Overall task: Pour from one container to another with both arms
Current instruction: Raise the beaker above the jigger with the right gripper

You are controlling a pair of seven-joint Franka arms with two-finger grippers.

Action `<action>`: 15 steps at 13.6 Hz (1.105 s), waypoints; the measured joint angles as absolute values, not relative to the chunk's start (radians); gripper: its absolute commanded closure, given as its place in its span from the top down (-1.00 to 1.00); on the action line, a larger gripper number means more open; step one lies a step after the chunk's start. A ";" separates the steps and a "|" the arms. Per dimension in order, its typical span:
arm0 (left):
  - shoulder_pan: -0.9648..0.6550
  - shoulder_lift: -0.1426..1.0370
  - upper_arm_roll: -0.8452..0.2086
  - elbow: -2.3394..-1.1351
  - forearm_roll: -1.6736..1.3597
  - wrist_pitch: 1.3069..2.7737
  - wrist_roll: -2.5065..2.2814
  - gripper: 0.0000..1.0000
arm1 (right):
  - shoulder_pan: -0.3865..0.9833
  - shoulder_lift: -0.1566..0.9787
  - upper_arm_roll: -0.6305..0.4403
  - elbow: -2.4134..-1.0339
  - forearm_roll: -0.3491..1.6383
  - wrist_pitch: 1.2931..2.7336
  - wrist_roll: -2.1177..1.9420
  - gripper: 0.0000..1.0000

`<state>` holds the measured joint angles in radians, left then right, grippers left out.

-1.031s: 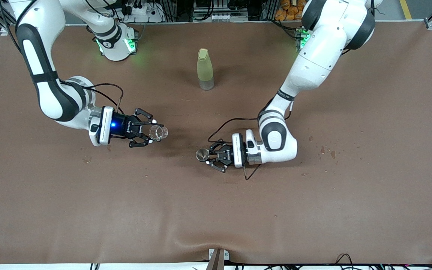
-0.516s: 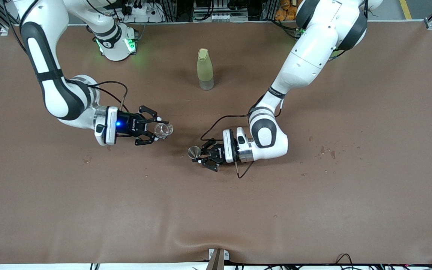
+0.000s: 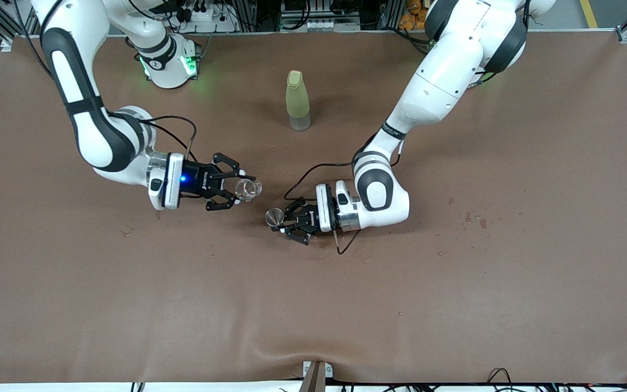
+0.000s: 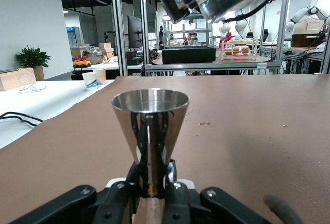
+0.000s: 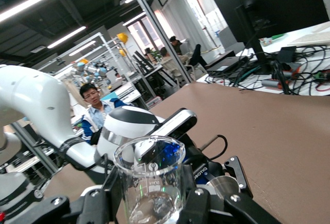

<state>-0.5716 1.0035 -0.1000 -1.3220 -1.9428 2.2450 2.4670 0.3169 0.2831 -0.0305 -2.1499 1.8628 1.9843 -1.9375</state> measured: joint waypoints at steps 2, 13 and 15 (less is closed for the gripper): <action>-0.576 1.004 -0.100 -1.319 -1.943 2.249 2.467 -1.00 | 0.360 0.290 -0.030 -2.143 1.915 2.025 -1.937 -0.87; -0.581 1.004 -0.100 -1.315 -1.943 2.257 2.467 -1.00 | 0.383 0.326 -0.035 -2.128 1.943 2.036 -1.806 -0.89; -0.582 1.004 -0.100 -1.315 -1.943 2.258 2.467 -1.00 | 0.384 0.330 -0.035 -2.128 1.943 2.036 -1.745 -0.89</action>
